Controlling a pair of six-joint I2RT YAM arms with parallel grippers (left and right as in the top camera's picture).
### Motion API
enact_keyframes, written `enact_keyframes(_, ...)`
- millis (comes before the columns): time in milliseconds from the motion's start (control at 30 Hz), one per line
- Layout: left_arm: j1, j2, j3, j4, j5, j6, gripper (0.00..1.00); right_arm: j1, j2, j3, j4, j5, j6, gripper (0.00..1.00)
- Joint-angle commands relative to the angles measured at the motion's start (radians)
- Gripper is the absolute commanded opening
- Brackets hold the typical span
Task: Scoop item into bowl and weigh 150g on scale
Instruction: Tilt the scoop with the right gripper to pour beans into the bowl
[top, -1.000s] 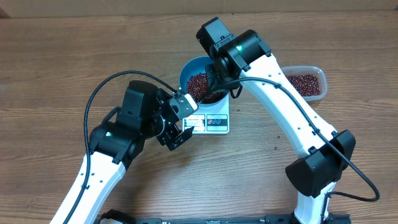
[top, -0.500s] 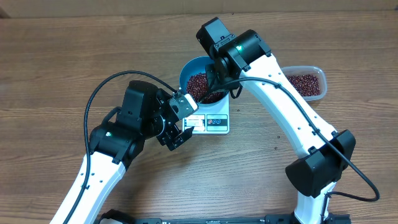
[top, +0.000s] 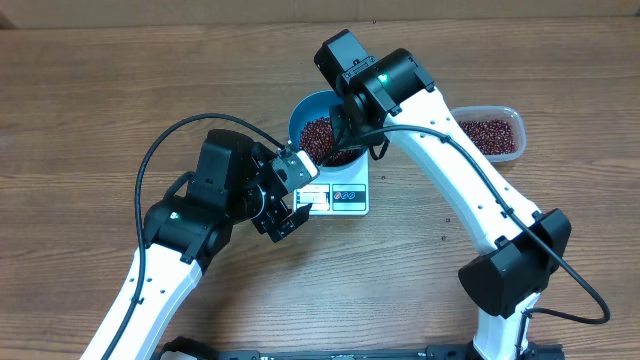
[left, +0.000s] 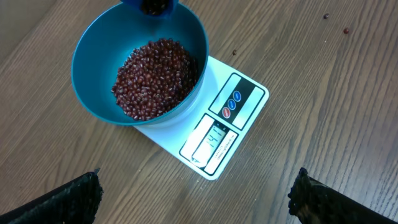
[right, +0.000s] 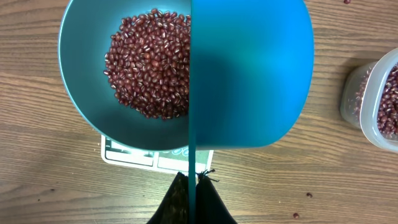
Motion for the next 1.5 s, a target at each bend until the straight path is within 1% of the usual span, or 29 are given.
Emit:
enact_keyframes(0,0.005,0.003,0.027,0.0,0.008,-0.017,0.99,0.009,-0.031,0.029,0.0,0.026,0.007,0.04)
enact_keyframes(1467,0.005,0.003,0.027,0.0,0.008,-0.017,1.0,0.016,-0.031,0.029,-0.016,0.058,0.003,0.04)
